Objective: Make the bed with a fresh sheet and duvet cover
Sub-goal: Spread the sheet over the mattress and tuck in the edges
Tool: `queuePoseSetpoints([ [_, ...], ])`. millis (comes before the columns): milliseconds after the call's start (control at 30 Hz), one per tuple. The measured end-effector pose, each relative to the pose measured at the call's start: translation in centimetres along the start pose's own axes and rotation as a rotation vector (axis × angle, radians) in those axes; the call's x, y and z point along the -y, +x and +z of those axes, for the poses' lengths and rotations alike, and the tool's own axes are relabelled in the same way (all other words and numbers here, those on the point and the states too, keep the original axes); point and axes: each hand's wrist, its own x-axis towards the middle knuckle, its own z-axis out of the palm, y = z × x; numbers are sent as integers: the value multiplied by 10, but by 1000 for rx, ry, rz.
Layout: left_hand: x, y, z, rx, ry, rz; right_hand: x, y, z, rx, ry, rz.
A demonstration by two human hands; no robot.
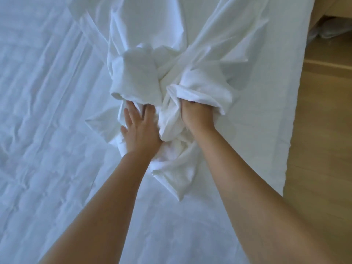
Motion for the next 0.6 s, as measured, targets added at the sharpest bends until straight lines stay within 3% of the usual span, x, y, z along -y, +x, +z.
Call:
queuePoseSetpoints([
  [67,17,17,-10,-20,-151,-116,33,16,-10,-93,-84,-272],
  [100,27,23,-19,-34,-183,-148,51,25,-14,-58,-138,-343],
  [200,64,38,-52,-133,-99,-165,105,50,-13,263,-147,-364],
  [300,106,49,-82,-238,33,-295,143,49,8,449,-118,-480],
  [367,132,54,-92,-241,48,-443,142,33,26,628,-123,-566],
  [467,143,55,-94,-260,-136,-640,104,1,46,796,-153,-613],
  [533,122,45,-83,-316,-269,-459,72,-21,61,822,-216,-634],
  [600,82,25,-62,-215,-352,-189,49,-37,71,798,-190,-607],
])
